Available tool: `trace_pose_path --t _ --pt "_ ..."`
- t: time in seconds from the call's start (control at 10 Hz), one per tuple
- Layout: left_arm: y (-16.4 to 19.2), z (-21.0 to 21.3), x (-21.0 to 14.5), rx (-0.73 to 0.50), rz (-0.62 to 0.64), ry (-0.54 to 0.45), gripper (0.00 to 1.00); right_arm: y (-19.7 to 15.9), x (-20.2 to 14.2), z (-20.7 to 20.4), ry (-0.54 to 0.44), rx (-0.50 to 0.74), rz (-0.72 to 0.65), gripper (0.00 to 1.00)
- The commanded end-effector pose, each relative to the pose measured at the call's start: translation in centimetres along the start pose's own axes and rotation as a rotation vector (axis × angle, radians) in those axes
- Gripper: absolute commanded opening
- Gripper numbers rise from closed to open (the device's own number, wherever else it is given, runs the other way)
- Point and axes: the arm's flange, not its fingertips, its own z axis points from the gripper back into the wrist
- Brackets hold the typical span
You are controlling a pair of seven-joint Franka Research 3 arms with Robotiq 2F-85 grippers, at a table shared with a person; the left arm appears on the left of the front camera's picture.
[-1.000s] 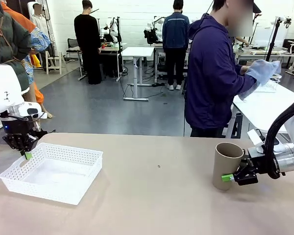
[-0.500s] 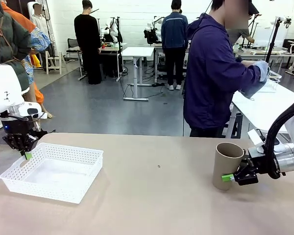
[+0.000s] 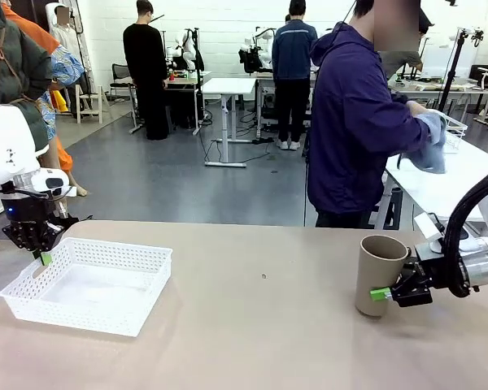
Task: Clean and organize the cups into the basket.
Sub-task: Pick up the Organizing basket and move it to the center of the table, then pick up the Reusable plastic cup from the right side of the table and place it inside the Organizing basket.
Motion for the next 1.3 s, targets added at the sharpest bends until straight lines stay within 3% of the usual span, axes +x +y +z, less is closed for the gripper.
trace_pose_path --t 0.0,0.5,0.9,1.0,1.2 --pt "-2.6 2.2 -0.9 -0.024 0.099 0.016 0.0 2.2 3.8 2.5 0.004 -0.025 -0.007 0.07" --pt "-9.5 4.1 -0.5 -0.016 0.189 0.023 0.0 3.9 11.2 8.4 0.005 -0.079 -0.041 0.07" --pt "-15.9 4.5 1.2 -0.002 0.184 0.018 0.0 5.6 16.0 12.6 -0.004 -0.142 -0.036 0.07" --pt "-17.8 4.9 1.6 0.005 0.178 0.015 0.0 4.4 14.1 10.6 0.001 -0.118 -0.023 0.07" --pt "-21.2 5.1 2.2 0.02 0.166 0.011 0.0 4.4 14.1 10.6 0.001 -0.118 -0.023 0.07"
